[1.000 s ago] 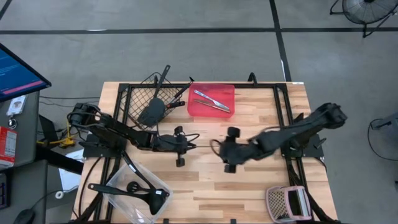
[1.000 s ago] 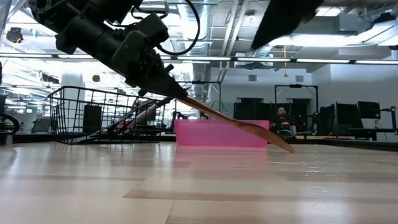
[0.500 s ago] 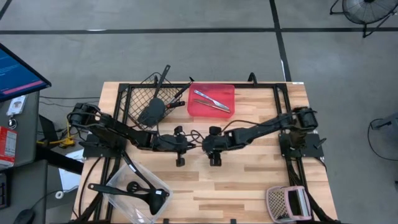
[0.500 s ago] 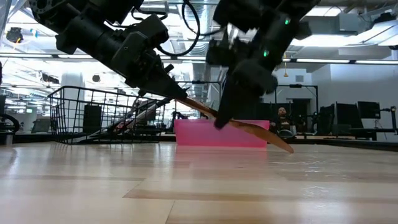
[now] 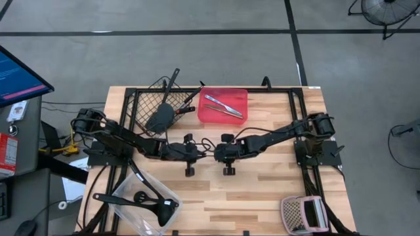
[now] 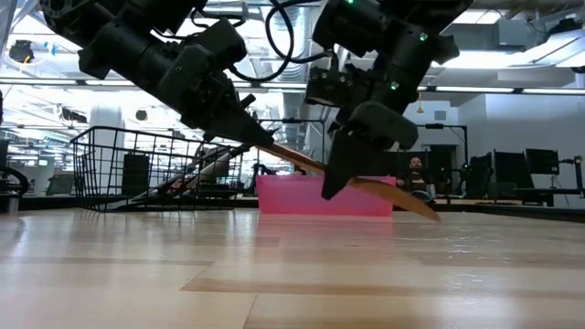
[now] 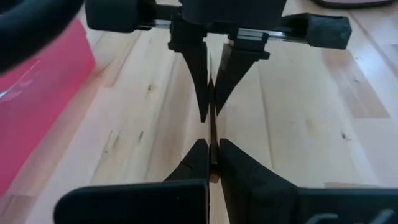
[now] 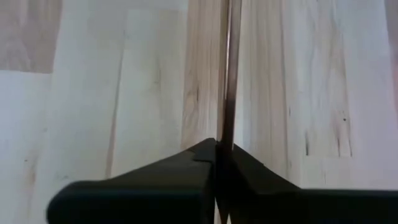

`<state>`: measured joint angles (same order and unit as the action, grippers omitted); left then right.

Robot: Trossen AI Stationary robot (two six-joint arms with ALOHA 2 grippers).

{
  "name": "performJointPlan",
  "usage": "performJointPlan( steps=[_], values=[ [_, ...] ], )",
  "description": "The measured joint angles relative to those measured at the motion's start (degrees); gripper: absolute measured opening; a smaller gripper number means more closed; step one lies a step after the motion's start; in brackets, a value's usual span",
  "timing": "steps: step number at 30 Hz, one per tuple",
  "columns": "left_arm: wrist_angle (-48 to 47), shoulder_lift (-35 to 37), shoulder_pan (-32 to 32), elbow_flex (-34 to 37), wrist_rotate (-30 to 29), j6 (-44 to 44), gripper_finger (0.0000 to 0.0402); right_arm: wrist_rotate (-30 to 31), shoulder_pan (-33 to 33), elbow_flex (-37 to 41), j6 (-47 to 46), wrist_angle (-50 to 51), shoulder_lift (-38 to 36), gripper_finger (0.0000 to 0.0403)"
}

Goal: Pick & Place Kitchen Items
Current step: Put the gold table knife into the red bin

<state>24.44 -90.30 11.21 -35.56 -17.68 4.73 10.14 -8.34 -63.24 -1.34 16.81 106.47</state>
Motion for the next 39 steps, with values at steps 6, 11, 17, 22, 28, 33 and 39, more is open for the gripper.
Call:
performJointPlan(
  steps=[6,11,17,22,28,33,39],
  values=[
    [0.03,-0.02,-0.05,-0.02,-0.15,0.16,0.0014,0.12,-0.41,0.00,-2.01,-0.11,0.07,0.0006],
    [-0.19,1.74,0.12,-0.02,1.14,1.65,0.0059,0.25,-0.66,-0.02,-2.63,0.56,-1.12,0.0005],
    [-3.79,8.85,0.12,-0.04,1.44,4.10,0.0120,0.68,-0.66,0.04,-3.07,1.54,-5.24,0.0005],
    [-6.71,17.70,0.35,-0.02,1.45,5.07,0.0143,2.93,-0.19,0.00,-2.78,2.25,-9.45,0.0005],
    [-6.42,28.96,2.98,-0.02,1.48,4.64,0.0140,3.42,1.84,0.00,-2.78,2.56,-14.07,0.0005],
    [-6.36,36.40,5.95,-0.02,1.50,3.66,0.0130,3.43,4.26,-0.02,-1.69,-2.88,-17.21,0.0005],
    [-6.36,39.98,7.57,-0.02,1.47,3.15,0.0115,6.59,9.73,-0.02,0.89,-7.32,-18.31,0.0005]
  ],
)
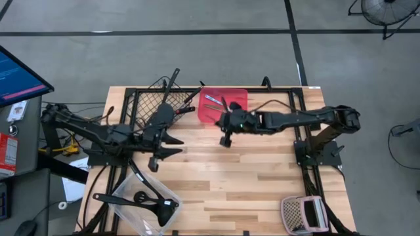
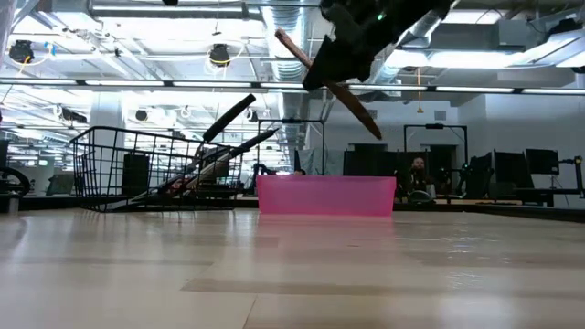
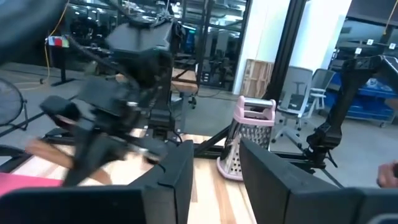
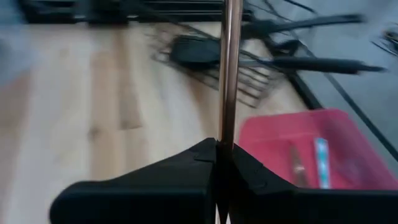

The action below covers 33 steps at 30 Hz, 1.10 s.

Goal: Pick & Place Kitchen Items
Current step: Put the gold table knife into the red bin

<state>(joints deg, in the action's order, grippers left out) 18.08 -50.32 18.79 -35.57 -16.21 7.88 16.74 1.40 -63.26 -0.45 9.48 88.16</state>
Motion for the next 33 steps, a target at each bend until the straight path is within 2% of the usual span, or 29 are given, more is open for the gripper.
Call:
performJointPlan(
  steps=[15,21,33],
  values=[
    [-0.12,0.32,0.04,0.00,-0.04,-0.39,0.0102,-0.10,17.60,-0.05,1.46,-3.01,1.16,0.0005],
    [-0.11,0.30,0.04,0.00,-0.07,-1.42,0.0102,-2.32,20.12,-0.07,2.40,-2.63,4.96,0.0005],
    [-0.11,0.30,0.00,0.00,-0.07,-1.42,0.0102,-2.58,23.25,-1.95,3.45,-3.51,15.28,0.0005]
  ],
)
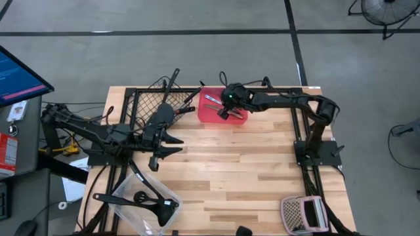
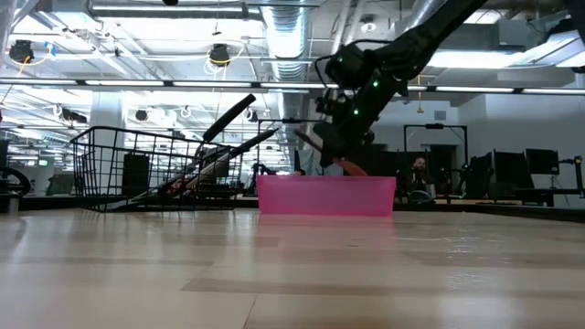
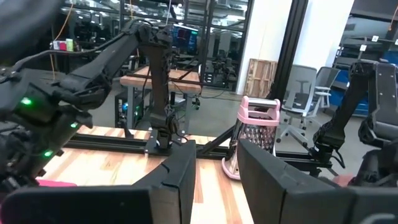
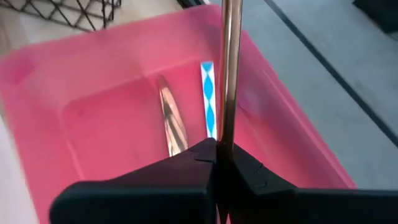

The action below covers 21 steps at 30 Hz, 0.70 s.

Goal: Pick & Place Kitchen Items
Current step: Put the gold table knife into the red bin

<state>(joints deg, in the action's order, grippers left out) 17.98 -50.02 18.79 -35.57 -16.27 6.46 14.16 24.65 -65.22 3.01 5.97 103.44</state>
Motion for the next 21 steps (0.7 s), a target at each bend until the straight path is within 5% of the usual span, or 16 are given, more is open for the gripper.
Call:
performJointPlan(
  steps=[21],
  values=[
    [-0.01,0.00,0.00,0.00,0.00,0.10,0.0102,-0.95,0.28,-4.93,-0.92,5.12,4.53,0.0013]
  ],
)
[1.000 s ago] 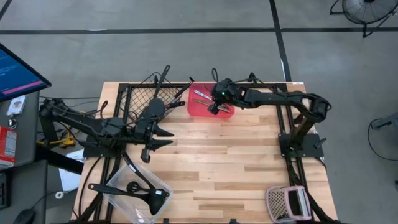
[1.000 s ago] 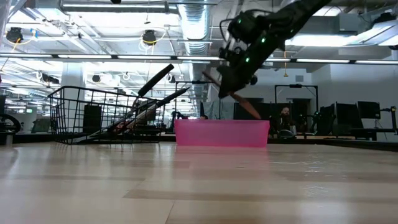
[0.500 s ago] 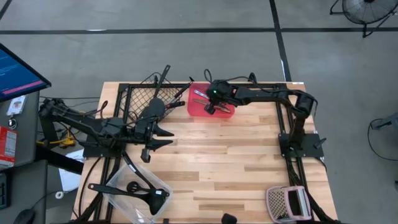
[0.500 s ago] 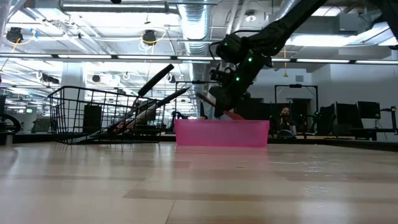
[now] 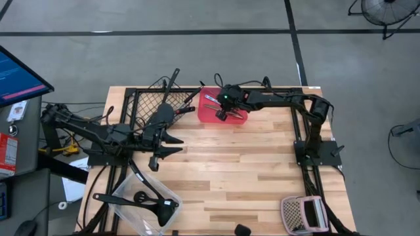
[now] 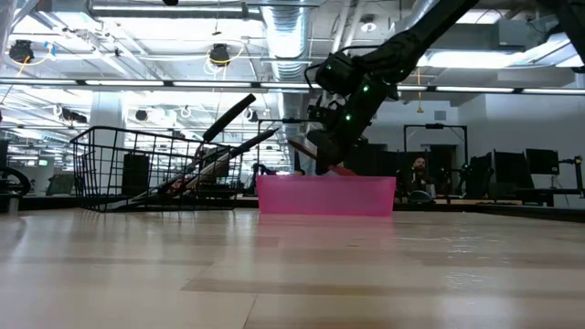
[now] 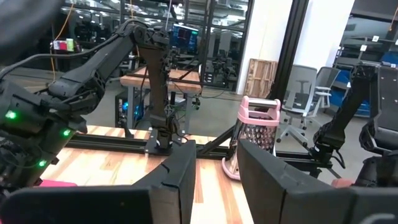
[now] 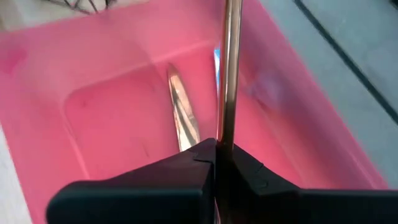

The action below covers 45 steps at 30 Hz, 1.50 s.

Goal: Pick & Place Kitchen Items
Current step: Put the gold table knife into the red bin, then return to Home Position

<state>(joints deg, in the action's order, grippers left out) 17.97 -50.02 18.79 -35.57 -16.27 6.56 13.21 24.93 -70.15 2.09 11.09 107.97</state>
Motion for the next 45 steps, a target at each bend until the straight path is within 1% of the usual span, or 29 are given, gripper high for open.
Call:
performJointPlan(
  steps=[10,17,21,25,28,30,32,34,36,38,42,45],
  values=[
    [0.03,0.00,0.00,0.00,0.00,0.11,0.0102,0.13,0.26,0.02,-0.63,0.44,0.12,0.0017],
    [0.02,0.00,0.00,0.00,0.00,-0.10,0.0102,0.11,0.24,0.02,-0.61,0.44,0.12,0.0041],
    [0.03,0.00,0.00,0.00,0.00,-0.10,0.0102,-0.61,0.26,0.02,-0.50,0.35,0.09,0.0067],
    [0.03,0.00,0.00,0.00,0.01,-0.10,0.0102,-4.75,0.36,-0.60,-0.14,1.10,-0.05,0.0108],
    [0.03,0.00,0.02,0.00,-0.10,-0.10,0.0102,-9.54,0.40,-3.75,0.25,5.16,-0.81,0.0145],
    [0.04,0.02,0.04,0.00,-1.46,-0.10,0.0102,-12.63,0.63,-6.74,1.23,8.16,-2.15,0.0166],
    [0.00,0.23,0.04,0.02,-3.67,-0.10,0.0102,-16.72,0.66,-9.29,1.70,11.55,-4.84,0.0183],
    [0.05,0.84,0.04,0.02,-6.23,-0.10,0.0102,-20.73,0.69,-11.46,2.56,12.09,-8.36,0.0196],
    [0.16,1.46,0.04,0.02,-8.81,-0.11,0.0101,-24.02,0.74,-12.30,3.70,13.08,-13.55,0.0204],
    [-0.14,2.74,0.00,0.08,-9.48,-0.27,0.0096,-26.73,0.74,-12.38,4.74,13.27,-19.53,0.0208],
    [-0.02,6.28,0.00,0.07,-9.42,-0.50,0.0073,-29.73,0.14,-12.15,6.52,18.95,-32.62,0.0207],
    [-0.40,9.28,0.00,0.07,-9.42,-2.51,0.0047,-30.19,-0.70,-12.13,8.00,24.72,-41.86,0.0202]
  ],
)
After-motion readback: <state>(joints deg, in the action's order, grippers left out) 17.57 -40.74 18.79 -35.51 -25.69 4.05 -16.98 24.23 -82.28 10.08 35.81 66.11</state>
